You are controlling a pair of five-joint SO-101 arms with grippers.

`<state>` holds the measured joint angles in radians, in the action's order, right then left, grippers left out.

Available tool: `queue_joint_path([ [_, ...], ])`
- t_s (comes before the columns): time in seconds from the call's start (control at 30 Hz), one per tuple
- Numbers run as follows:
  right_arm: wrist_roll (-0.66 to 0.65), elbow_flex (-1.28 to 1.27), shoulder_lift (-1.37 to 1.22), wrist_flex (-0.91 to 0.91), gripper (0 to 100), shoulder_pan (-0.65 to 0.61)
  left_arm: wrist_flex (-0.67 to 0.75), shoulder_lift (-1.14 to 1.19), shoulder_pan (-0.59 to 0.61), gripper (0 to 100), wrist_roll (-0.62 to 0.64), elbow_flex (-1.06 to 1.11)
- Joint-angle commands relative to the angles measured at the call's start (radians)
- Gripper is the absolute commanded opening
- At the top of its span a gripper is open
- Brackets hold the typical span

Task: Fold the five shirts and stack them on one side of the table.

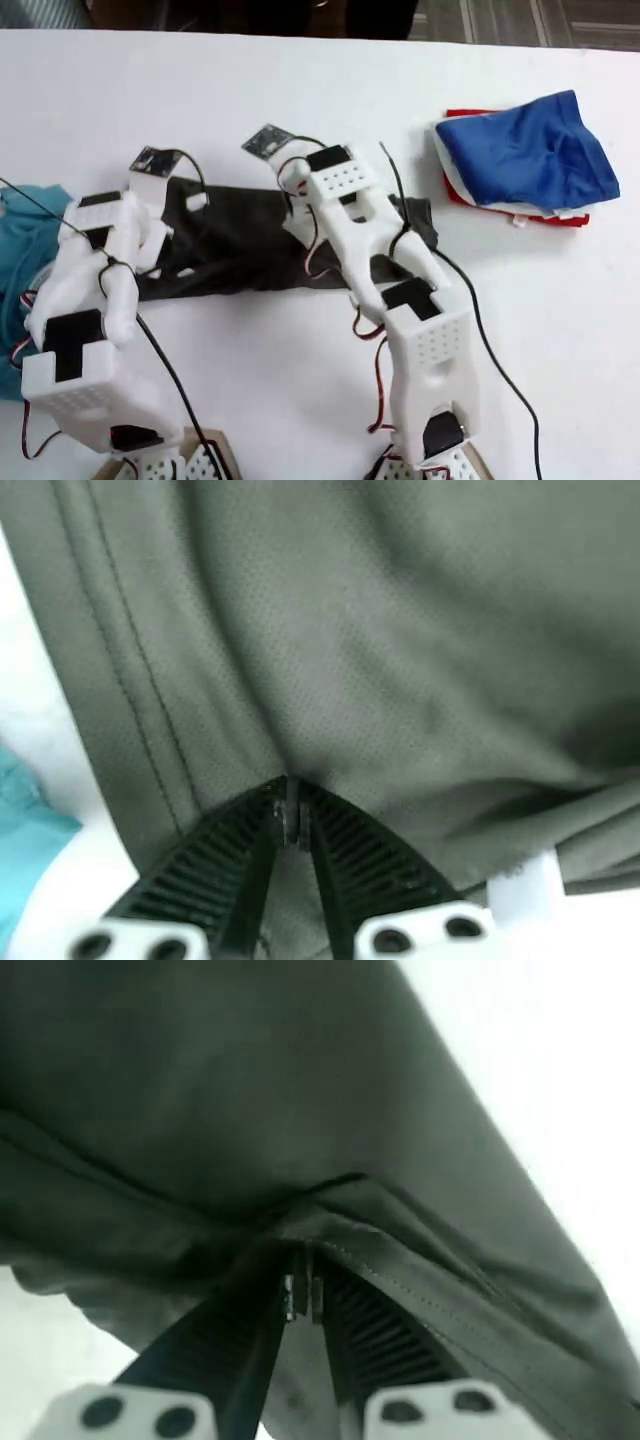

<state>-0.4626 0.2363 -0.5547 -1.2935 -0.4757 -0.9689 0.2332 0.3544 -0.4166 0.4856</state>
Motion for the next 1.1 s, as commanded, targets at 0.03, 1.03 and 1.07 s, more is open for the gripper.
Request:
queue_joint_path([
  [0.03, 0.011, 0.044, 0.165, -0.071, 2.0, 0.025, 0.044, 0.000, 0.006, 3, -0.002, 0.004],
  [1.03, -0.212, -0.618, 0.501, 0.048, 2.0, 0.400, 0.044, 0.000, 0.006, 3, -0.002, 0.004],
  [1.07, -0.212, -0.617, 0.526, 0.039, 2.0, 0.390, 0.044, 0.000, 0.006, 3, -0.002, 0.004],
])
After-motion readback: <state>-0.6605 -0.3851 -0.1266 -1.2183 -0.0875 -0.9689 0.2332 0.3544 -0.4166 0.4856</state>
